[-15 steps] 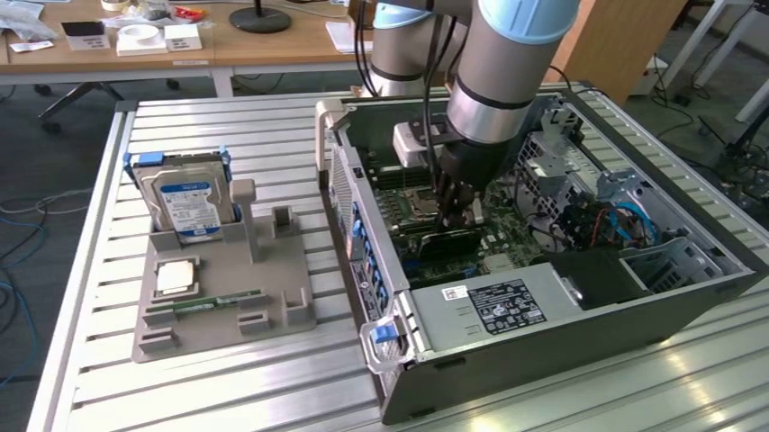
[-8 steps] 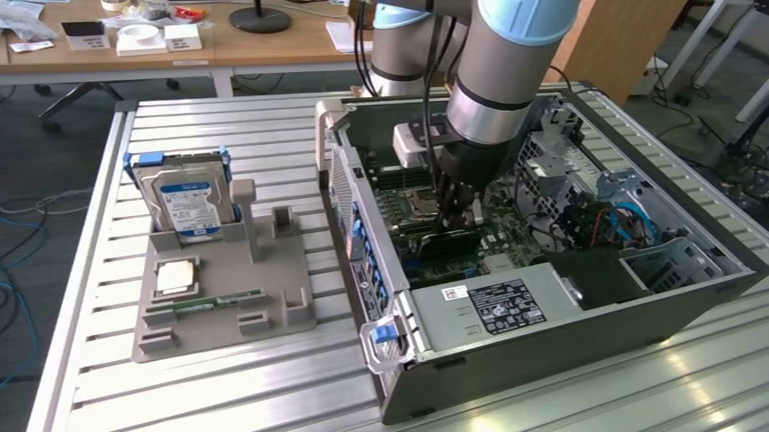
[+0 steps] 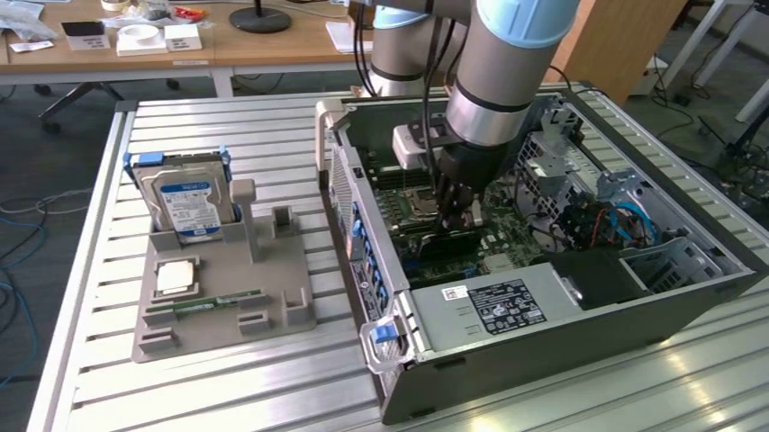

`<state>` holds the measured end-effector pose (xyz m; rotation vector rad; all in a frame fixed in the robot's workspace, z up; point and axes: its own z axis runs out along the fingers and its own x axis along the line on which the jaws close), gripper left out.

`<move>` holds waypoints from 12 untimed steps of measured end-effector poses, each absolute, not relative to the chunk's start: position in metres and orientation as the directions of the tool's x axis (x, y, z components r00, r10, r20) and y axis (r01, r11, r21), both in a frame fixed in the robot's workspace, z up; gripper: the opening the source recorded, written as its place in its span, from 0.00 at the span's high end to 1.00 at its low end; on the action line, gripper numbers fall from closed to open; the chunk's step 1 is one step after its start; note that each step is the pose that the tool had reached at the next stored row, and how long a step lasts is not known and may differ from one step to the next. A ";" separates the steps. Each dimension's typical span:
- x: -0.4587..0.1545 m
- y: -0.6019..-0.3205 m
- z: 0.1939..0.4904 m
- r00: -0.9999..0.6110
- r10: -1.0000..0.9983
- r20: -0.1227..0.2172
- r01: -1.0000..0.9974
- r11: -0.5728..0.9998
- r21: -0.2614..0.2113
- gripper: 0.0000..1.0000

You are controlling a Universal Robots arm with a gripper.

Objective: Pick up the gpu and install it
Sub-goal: 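Press down on the gpu until it lock into place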

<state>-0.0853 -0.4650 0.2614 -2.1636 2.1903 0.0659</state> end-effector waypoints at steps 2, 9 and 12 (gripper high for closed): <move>-0.085 -0.465 0.261 -0.012 -0.997 -0.074 -1.000 0.013 -0.013 0.89; -0.086 -0.465 0.260 -0.012 -0.997 -0.073 -1.000 0.013 -0.013 0.89; -0.086 -0.465 0.260 -0.012 -0.997 -0.074 -1.000 0.013 -0.013 0.89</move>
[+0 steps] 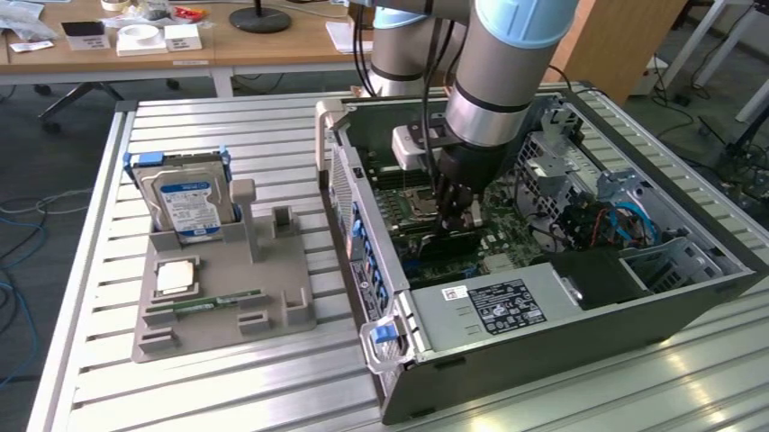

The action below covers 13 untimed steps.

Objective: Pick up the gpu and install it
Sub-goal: 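Press down on the gpu until it lock into place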

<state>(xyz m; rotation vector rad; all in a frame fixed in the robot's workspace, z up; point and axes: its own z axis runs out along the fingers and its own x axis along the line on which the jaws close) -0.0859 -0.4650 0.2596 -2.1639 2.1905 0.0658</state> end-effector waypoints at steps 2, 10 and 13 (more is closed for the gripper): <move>-0.086 -0.465 0.259 -0.012 -0.997 -0.074 -1.000 0.013 -0.013 0.89; -0.086 -0.465 0.258 -0.012 -0.997 -0.074 -1.000 0.013 -0.013 0.89; -0.086 -0.465 0.258 -0.012 -0.997 -0.074 -1.000 0.013 -0.013 0.89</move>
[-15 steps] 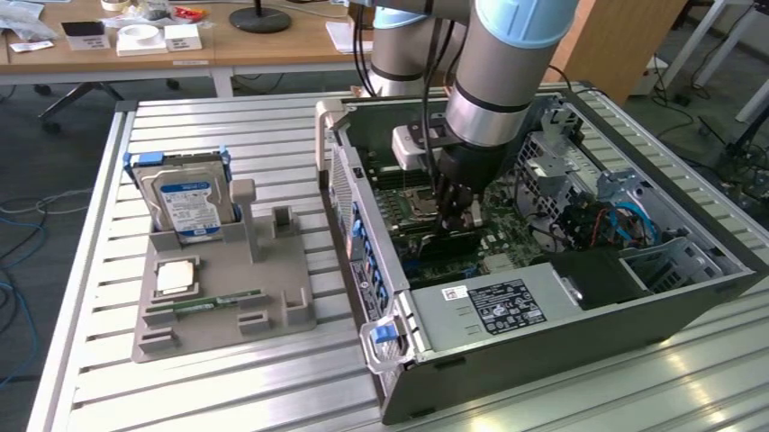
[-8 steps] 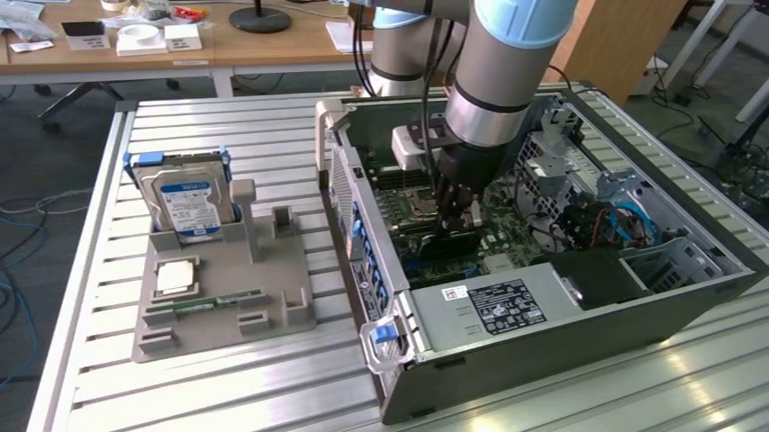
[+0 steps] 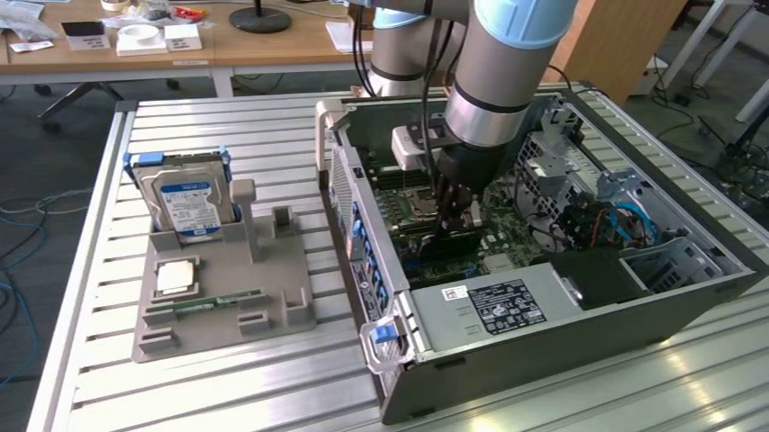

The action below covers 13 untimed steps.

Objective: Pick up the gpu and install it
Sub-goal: 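Press down on the gpu until it lock into place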

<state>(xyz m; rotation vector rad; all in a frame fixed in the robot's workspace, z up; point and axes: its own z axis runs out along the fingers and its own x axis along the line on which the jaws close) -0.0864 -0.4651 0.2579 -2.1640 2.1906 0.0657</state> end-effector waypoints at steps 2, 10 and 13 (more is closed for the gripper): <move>-0.086 -0.465 0.258 -0.012 -0.997 -0.074 -1.000 0.013 -0.013 0.89; -0.086 -0.465 0.270 -0.012 -0.997 -0.074 -1.000 0.013 -0.013 0.89; -0.086 -0.465 0.276 -0.012 -0.997 -0.074 -1.000 0.013 -0.013 0.89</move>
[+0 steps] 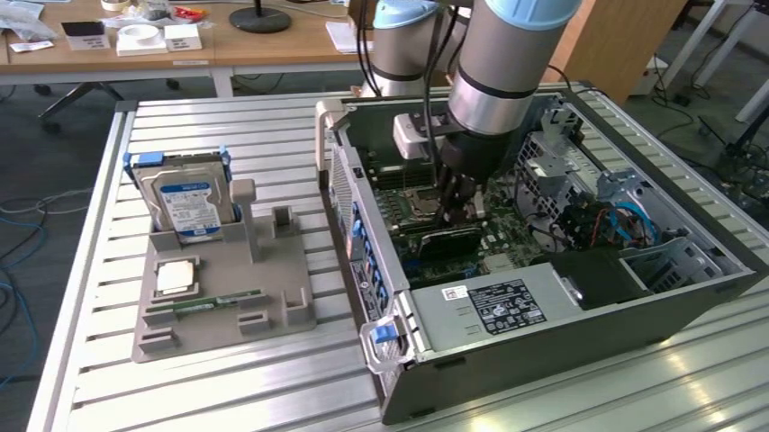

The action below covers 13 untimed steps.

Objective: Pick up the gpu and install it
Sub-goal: 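Press down on the gpu until it lock into place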

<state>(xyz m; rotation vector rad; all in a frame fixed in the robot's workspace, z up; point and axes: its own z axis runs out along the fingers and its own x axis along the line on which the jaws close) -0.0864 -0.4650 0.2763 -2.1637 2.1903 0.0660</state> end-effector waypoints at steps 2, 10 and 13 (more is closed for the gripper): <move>-0.086 -0.465 0.280 -0.012 -0.997 -0.074 -1.000 0.013 -0.013 0.89; -0.086 -0.465 0.293 -0.012 -0.997 -0.074 -1.000 0.013 -0.013 0.89; -0.086 -0.465 0.296 -0.012 -0.997 -0.074 -1.000 0.013 -0.013 0.89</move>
